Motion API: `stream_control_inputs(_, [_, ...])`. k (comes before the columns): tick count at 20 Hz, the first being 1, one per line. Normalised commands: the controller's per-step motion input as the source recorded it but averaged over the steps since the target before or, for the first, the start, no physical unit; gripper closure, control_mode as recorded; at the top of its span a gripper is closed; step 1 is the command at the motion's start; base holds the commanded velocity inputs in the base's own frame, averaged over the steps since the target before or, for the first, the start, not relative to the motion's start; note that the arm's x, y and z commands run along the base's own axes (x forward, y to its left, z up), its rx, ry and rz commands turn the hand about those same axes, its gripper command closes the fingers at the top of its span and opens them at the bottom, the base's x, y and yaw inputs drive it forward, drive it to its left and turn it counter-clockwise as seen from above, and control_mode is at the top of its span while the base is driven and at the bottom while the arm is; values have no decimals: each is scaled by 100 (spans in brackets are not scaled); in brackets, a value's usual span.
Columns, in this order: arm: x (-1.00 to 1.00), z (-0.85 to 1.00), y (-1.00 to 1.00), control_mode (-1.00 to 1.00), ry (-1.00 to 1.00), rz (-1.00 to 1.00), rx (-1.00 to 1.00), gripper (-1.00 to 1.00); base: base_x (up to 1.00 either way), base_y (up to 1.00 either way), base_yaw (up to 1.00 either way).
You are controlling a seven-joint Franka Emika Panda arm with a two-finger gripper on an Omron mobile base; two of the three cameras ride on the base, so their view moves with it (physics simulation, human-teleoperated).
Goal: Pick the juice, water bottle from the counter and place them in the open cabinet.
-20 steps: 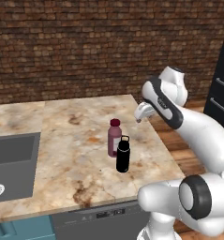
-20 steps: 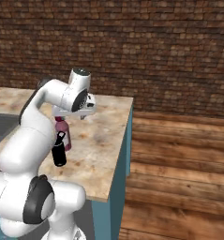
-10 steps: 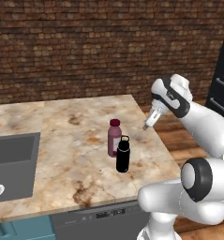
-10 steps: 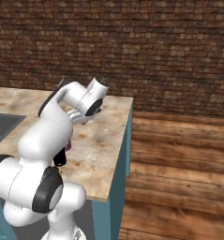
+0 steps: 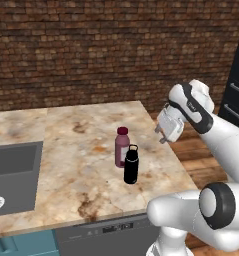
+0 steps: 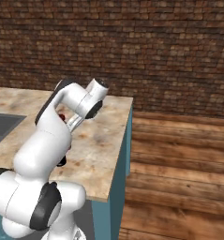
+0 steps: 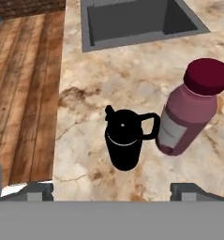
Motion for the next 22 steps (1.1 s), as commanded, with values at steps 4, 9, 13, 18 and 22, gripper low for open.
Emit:
stream_control_inputs(4, [-4,-23,5,-100,-15,20,15,-100,0,0,0])
stream_control_inputs(9, [0,-6,0,-100,-12,4,33,-100,0,0,0])
stream_control_inputs(13, [0,-1,-6,-100,-2,0,45,-100,0,0,0])
stream_control_inputs(18, [0,-7,0,-100,1,0,38,-100,0,0,0])
stream_control_inputs(22, [0,-3,0,-100,17,0,22,-100,0,0,0])
